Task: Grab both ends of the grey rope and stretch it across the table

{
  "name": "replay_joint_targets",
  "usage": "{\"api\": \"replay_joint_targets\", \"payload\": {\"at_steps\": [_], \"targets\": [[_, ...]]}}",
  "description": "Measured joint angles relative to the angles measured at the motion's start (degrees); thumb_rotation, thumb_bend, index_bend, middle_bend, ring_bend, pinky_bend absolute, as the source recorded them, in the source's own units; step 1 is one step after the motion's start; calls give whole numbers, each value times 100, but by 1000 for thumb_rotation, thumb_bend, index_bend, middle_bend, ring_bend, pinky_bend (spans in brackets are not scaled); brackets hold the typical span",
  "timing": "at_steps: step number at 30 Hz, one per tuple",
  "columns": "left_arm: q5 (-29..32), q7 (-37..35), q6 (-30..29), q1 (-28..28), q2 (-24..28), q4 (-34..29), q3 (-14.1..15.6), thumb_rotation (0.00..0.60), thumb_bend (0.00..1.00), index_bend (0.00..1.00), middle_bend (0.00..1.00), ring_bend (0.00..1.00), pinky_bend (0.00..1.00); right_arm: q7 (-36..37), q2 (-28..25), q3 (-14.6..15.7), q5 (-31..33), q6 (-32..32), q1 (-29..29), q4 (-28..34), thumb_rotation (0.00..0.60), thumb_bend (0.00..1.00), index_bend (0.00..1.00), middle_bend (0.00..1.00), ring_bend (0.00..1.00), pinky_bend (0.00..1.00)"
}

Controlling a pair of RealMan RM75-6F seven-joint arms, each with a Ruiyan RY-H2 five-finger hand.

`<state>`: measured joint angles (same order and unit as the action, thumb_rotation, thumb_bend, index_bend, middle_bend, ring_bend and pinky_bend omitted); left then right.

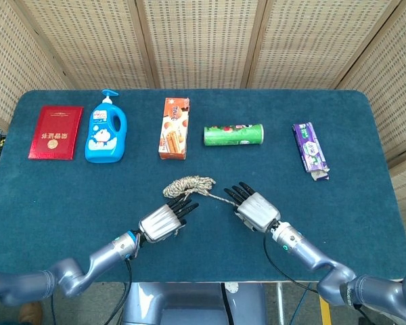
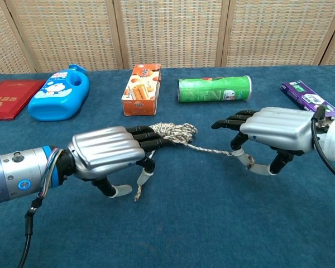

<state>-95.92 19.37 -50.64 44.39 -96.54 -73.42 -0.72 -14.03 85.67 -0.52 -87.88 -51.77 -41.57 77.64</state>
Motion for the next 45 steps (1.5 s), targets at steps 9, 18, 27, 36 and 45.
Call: {"api": "replay_joint_targets", "payload": {"at_steps": [9,18,27,36,45], "targets": [[-96,-357,-226,21,-218,374,184,600,378,520,0,0,0,62,15,19,0,-26,17,-52,600,446,616,0,0,0],[-101,-487,-300,37,-347,575,277,600,379,520,0,0,0,98,25,49,-5,-15,22,-90,600,447,616,0,0,0],[-93,-517,-332,77,-474,703,293,600,378,520,0,0,0,119,50,66,-16,-12,24,-120,600,446,616,0,0,0],[-52,-485,-280,123,-579,769,307,600,378,535,0,0,0,166,62,106,-41,-4,33,-173,600,446,616,0,0,0],[3,-459,-290,130,-598,769,311,600,389,569,0,0,0,221,48,113,-73,-41,42,-190,600,446,617,0,0,0]]}}
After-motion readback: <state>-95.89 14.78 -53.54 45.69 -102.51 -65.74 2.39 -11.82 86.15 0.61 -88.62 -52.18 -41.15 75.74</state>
